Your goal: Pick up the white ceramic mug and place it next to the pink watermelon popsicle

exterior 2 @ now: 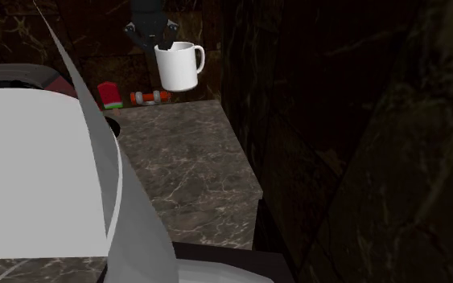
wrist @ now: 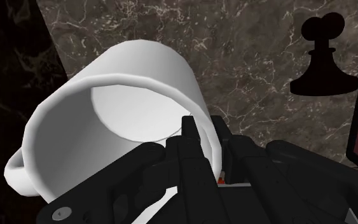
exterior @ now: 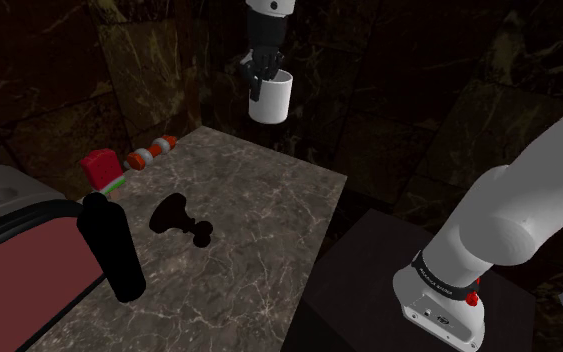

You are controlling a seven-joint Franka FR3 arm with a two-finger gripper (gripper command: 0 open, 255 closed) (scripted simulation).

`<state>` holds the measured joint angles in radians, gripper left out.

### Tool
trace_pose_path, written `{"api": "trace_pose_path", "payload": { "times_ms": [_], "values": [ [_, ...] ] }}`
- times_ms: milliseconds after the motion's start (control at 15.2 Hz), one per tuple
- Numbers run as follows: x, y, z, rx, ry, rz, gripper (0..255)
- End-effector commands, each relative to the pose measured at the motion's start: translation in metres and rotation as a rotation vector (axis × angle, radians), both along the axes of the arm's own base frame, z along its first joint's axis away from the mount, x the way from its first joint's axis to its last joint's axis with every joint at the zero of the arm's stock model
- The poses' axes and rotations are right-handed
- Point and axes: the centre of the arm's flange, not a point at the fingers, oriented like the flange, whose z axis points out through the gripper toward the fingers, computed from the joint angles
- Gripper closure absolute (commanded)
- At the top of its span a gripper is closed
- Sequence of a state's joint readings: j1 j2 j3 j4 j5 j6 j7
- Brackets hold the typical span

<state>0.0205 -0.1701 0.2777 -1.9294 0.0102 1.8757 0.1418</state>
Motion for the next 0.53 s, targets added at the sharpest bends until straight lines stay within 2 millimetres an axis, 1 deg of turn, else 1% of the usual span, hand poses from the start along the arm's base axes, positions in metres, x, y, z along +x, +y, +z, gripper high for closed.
{"api": "trace_pose_path", "payload": {
  "times_ms": [0,462],
  "values": [
    [0.018,0.019,-0.001,0.001,0.000,-0.001,255],
    [0.077,0.090,-0.001,0.001,0.000,-0.001,255]
  ]
}}
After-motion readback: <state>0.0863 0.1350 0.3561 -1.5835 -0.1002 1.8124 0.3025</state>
